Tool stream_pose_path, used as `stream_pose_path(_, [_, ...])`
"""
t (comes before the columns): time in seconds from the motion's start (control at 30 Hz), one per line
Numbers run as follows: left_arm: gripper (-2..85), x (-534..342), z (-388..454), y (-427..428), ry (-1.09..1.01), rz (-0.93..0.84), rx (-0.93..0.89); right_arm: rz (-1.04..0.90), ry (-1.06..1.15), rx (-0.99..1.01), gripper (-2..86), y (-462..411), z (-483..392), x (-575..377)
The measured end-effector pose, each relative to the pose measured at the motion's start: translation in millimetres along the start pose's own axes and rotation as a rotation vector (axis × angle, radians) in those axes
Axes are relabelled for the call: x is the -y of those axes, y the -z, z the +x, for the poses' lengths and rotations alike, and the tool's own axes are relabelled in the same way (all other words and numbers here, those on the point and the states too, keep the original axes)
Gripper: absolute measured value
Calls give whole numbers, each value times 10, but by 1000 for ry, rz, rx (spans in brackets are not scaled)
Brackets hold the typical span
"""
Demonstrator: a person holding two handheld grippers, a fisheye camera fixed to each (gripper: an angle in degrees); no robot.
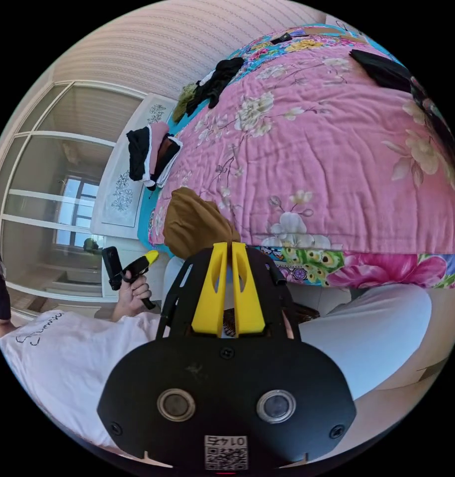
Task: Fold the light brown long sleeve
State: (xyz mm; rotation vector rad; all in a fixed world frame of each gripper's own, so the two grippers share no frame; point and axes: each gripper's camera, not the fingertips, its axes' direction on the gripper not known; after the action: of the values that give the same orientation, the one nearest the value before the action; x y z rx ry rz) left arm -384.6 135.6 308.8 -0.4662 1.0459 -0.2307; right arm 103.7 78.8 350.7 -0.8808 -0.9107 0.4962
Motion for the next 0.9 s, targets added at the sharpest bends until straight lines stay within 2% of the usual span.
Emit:
stream_pose_path(0.07, [19, -21, -238, 305, 87, 99, 241, 63, 35, 0, 6, 45, -21, 101])
stream_pose_path(0.13, [52, -35, -395, 438, 141, 127, 385, 111, 70, -10, 6, 108, -46, 174])
stream_pose_path(0.3, [94, -52, -790, 375, 262, 72, 494, 221, 75, -90, 5, 278, -1, 315])
stream_pose_path(0.4, [93, -42, -962, 214, 329, 11, 393, 292, 74, -150, 7, 340, 18, 278])
stream_pose_path(0.53, [4, -43, -943, -41, 310, -112, 299, 134, 281, -133, 36, -63, -224, 185])
stream_pose_path(0.6, [-4, -48, -811, -13, 251, -72, 279, -9, 359, -113, 63, -403, -344, 114])
stream_pose_path(0.67, [-8, -57, -631, 127, 209, 41, 194, -234, 451, -68, 81, -882, -508, 3])
stream_pose_path(0.73, [-9, -49, -505, 227, 178, 98, 143, -318, 536, -93, 84, -1174, -635, -89])
stream_pose_path(0.9, [-10, 14, -96, 477, 33, 222, 98, -336, 683, -366, 119, -1693, -778, -142])
